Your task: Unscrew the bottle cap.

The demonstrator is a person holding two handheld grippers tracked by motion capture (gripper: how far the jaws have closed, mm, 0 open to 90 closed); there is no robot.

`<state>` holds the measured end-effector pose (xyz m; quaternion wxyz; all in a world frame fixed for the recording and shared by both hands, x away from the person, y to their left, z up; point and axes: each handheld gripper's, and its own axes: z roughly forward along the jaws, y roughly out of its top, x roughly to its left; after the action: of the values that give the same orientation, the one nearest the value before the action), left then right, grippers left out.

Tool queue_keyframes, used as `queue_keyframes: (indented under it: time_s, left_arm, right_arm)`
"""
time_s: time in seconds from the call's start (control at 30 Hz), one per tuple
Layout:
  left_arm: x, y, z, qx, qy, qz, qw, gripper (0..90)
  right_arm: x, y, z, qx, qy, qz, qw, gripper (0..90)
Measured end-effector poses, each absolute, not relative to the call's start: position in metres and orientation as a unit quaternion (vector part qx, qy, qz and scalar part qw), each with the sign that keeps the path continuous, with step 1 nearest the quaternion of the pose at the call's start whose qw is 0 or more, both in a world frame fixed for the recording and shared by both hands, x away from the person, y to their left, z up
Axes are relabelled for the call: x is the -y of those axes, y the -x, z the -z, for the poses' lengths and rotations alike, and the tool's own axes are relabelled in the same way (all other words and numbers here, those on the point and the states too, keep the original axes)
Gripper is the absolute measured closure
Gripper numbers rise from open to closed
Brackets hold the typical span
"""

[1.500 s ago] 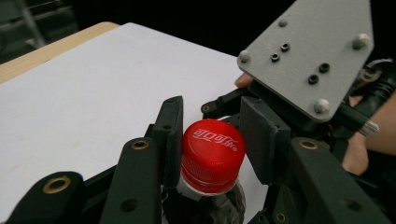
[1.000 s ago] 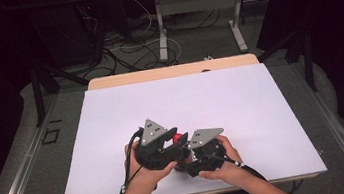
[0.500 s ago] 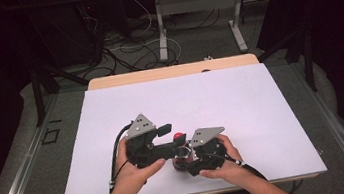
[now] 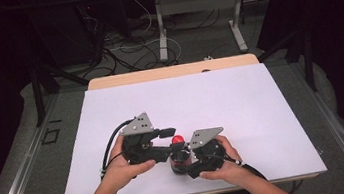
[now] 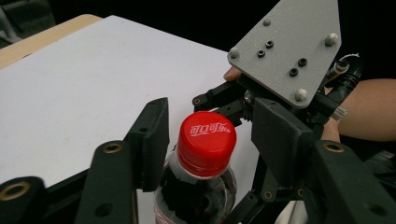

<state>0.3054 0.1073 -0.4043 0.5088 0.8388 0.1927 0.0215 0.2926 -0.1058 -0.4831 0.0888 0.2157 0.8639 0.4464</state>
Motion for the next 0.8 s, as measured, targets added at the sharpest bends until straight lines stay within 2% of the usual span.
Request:
queue_keyframes:
  time_s: [0.3,0.53,0.67,0.8]
  left_arm:
    - [-0.106,-0.31,0.411,-0.183,-0.839,-0.016,0.512,51.6]
    - [-0.099,-0.309,0.412,-0.182,-0.841,-0.011,0.51,59.2]
    - [-0.095,-0.306,0.413,-0.186,-0.841,-0.032,0.508,61.1]
    - [-0.09,-0.299,0.412,-0.216,-0.833,-0.057,0.506,61.4]
  right_arm:
    - [0.104,-0.291,0.484,-0.866,-0.207,-0.447,0.09,30.3]
    - [0.103,-0.29,0.483,-0.869,-0.203,-0.443,0.083,30.3]
    - [0.104,-0.291,0.484,-0.867,-0.206,-0.445,0.087,30.3]
    - [0.104,-0.291,0.484,-0.864,-0.214,-0.446,0.092,30.4]
